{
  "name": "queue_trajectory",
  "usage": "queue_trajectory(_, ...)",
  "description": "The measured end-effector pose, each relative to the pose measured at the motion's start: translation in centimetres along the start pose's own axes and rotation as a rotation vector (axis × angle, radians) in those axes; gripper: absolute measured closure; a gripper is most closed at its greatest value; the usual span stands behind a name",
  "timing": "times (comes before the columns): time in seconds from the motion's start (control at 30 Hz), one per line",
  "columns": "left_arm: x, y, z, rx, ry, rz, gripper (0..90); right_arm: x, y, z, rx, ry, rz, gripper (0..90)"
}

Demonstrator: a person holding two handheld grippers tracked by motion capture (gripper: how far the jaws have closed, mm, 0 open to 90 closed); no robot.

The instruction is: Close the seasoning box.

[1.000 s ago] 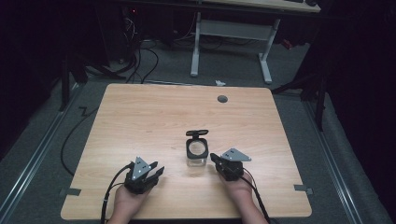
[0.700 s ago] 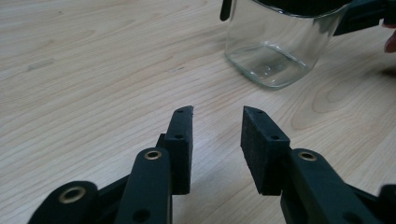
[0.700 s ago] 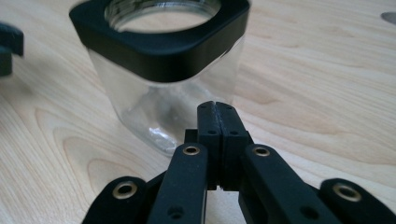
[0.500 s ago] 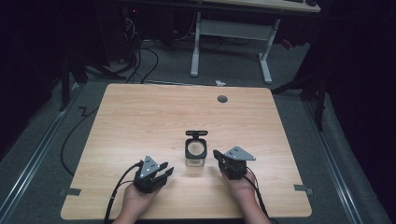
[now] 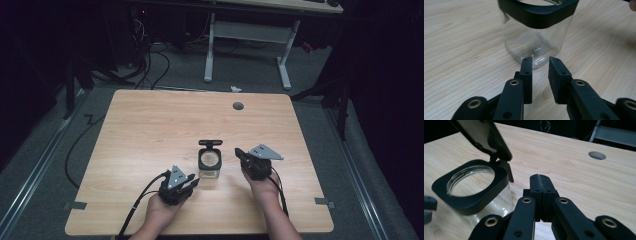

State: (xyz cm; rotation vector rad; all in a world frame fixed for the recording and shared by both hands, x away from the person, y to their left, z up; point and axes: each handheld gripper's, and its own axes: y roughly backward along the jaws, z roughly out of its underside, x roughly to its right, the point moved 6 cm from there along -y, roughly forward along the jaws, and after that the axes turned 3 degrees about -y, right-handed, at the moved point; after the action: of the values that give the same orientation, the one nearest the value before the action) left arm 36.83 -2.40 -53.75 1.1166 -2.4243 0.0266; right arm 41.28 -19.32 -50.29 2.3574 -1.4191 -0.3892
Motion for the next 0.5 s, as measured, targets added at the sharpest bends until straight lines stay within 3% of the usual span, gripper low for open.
queue_trajectory(0.27, 0.7, -1.2, 0.4, -0.031, 0.020, 0.012, 88.2, -0.1, -0.7, -2.2, 0.027, -0.004, -0.019, 90.0)
queue_trajectory(0.5, 1.0, -1.8, 0.7, -0.030, 0.015, 0.013, 90.0, -0.8, -1.8, -3.6, 0.039, 0.000, -0.037, 90.0)
